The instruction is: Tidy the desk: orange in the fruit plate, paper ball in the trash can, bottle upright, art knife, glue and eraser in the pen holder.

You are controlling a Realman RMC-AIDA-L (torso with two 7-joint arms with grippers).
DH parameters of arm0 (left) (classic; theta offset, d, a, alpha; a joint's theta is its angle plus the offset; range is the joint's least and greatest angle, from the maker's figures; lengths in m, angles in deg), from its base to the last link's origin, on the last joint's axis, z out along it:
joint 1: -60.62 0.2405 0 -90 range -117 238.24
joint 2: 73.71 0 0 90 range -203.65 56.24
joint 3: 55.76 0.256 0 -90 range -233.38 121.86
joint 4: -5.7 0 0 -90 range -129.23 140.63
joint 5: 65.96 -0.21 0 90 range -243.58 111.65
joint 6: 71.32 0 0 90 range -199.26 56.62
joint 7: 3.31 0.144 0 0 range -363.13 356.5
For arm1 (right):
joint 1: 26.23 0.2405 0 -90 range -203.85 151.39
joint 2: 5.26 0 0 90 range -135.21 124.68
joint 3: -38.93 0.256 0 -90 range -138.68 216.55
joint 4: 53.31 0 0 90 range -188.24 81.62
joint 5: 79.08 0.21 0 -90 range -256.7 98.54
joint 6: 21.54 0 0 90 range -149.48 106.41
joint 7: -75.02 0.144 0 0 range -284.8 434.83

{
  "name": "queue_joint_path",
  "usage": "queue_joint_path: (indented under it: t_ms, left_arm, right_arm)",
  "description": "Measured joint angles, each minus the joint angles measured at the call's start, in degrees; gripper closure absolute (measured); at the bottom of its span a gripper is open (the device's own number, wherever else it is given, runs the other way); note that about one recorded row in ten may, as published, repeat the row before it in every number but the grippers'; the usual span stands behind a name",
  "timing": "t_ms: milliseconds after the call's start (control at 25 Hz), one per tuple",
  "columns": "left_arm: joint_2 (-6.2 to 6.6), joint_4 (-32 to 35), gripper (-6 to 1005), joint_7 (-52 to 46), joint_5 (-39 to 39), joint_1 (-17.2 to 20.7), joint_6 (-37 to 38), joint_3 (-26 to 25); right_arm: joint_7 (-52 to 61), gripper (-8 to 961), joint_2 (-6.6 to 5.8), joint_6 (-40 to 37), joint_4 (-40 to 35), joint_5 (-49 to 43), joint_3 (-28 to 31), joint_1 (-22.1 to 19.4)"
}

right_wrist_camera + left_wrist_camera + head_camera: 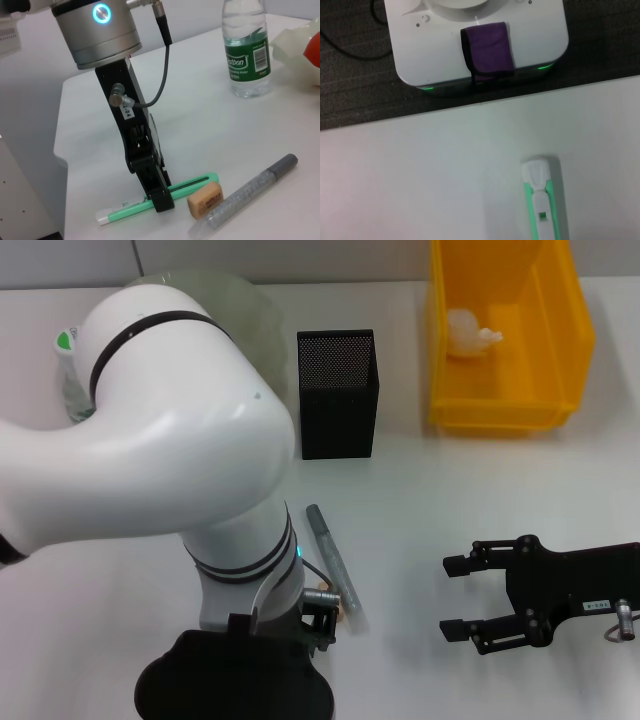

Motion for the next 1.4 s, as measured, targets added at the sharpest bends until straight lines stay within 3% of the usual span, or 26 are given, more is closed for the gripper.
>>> queue_joint_path:
  t_ms: [1080,1400]
  left_arm:
    - [-0.02,0.38,805,-0.36,-0.58,0.21,0.38,0.15]
    - [-0.02,-0.05,804,0.7,3.53,1.53,1.27,-7.67]
  right_arm:
    - [-0.24,162,0.0,-0.28,0.0,-0.04,0.37,-0.18]
    - [-0.23,162,-0.06,-1.8,0.0,-0.05,0.44,-0.24]
